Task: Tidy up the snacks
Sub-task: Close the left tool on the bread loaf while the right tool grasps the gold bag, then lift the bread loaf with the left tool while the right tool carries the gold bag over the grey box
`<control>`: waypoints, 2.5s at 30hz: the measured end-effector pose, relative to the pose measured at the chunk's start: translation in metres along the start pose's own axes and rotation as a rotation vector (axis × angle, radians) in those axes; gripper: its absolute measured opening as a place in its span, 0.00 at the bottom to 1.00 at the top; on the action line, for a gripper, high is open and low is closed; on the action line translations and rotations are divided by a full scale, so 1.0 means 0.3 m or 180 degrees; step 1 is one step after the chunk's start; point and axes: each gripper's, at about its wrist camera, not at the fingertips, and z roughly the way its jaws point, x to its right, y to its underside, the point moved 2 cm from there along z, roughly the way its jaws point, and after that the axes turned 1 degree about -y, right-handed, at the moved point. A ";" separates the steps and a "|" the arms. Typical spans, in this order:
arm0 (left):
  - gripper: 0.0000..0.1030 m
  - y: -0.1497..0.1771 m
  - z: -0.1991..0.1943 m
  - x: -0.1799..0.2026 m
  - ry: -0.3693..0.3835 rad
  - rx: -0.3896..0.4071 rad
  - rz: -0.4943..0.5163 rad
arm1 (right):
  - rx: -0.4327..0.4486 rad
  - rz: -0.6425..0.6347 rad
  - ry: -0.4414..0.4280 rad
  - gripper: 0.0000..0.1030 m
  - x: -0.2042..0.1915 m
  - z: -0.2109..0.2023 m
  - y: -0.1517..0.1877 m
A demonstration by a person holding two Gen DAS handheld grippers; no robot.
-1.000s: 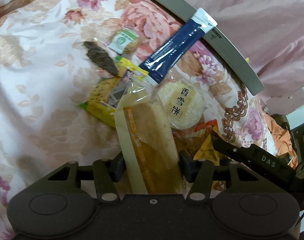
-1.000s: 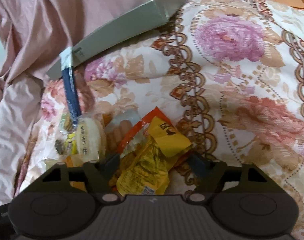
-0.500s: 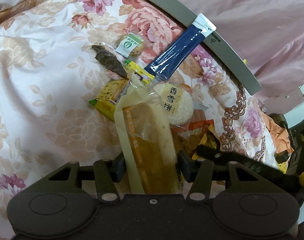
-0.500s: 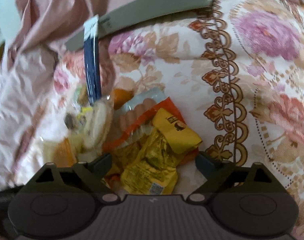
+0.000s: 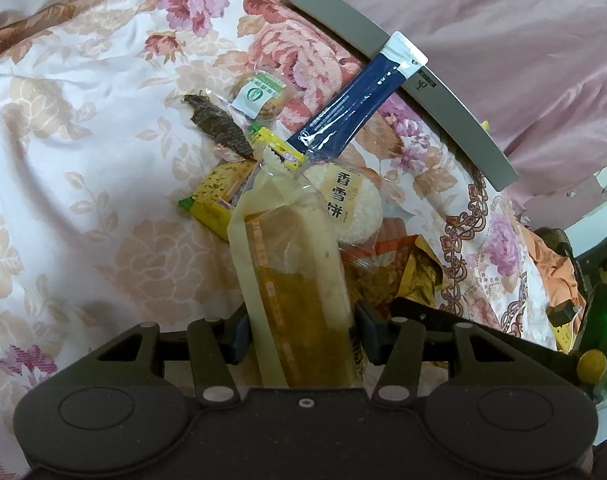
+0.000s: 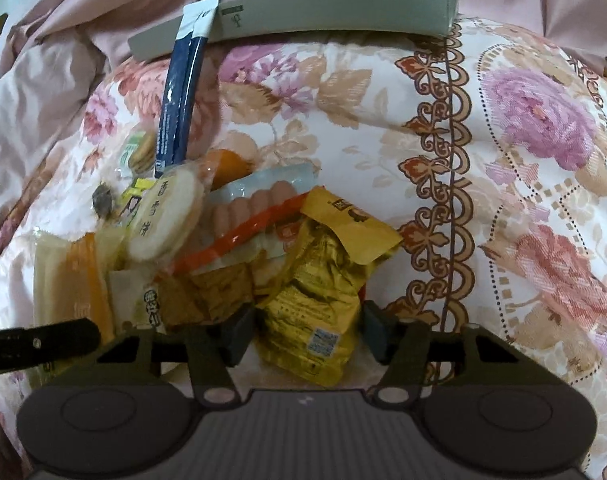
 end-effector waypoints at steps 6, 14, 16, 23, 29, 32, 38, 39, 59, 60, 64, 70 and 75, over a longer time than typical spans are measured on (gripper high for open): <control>0.52 0.010 -0.013 0.015 -0.0008 0.0070 0.0112 | 0.0091 0.0121 -0.0044 0.44 0.018 -0.003 -0.012; 0.51 0.014 -0.026 0.023 0.0036 0.0140 0.0140 | 0.0287 0.0124 -0.0049 0.41 0.019 -0.024 -0.020; 0.51 0.013 -0.035 0.027 0.0065 0.0190 0.0162 | 0.0374 0.0097 -0.0044 0.41 0.013 -0.035 -0.022; 0.51 0.002 -0.061 0.042 0.0154 0.0348 0.0216 | 0.0682 -0.0020 -0.0007 0.41 -0.002 -0.074 -0.027; 0.51 -0.025 -0.075 0.057 0.0197 0.0450 0.0212 | 0.0989 -0.0112 -0.0007 0.42 -0.015 -0.116 -0.030; 0.51 -0.044 -0.083 0.075 0.0208 0.0506 0.0253 | 0.1217 -0.0208 0.0021 0.42 -0.027 -0.146 -0.035; 0.51 -0.120 -0.084 0.137 0.0276 0.0623 0.0284 | 0.1676 -0.0400 0.0101 0.31 -0.054 -0.214 -0.054; 0.51 -0.135 -0.082 0.153 0.0283 0.0647 0.0291 | 0.1741 -0.0406 0.0116 0.31 -0.054 -0.223 -0.062; 0.51 -0.095 -0.006 0.165 0.0332 0.0405 0.0376 | 0.0402 0.0535 -0.0471 0.79 0.130 -0.085 -0.030; 0.51 -0.088 -0.003 0.161 0.0329 0.0382 0.0395 | 0.0335 0.0578 -0.0552 0.80 0.140 -0.088 -0.024; 0.51 -0.071 0.014 0.138 0.0306 0.0320 0.0345 | 0.0128 0.0543 -0.0456 0.80 0.129 -0.065 -0.010; 0.51 -0.061 0.020 0.136 0.0306 0.0304 0.0334 | -0.0075 0.0260 -0.0077 0.60 0.068 0.004 -0.007; 0.51 -0.063 0.012 0.157 0.0317 0.0327 0.0385 | 0.0040 0.0179 -0.0092 0.49 0.048 -0.006 -0.011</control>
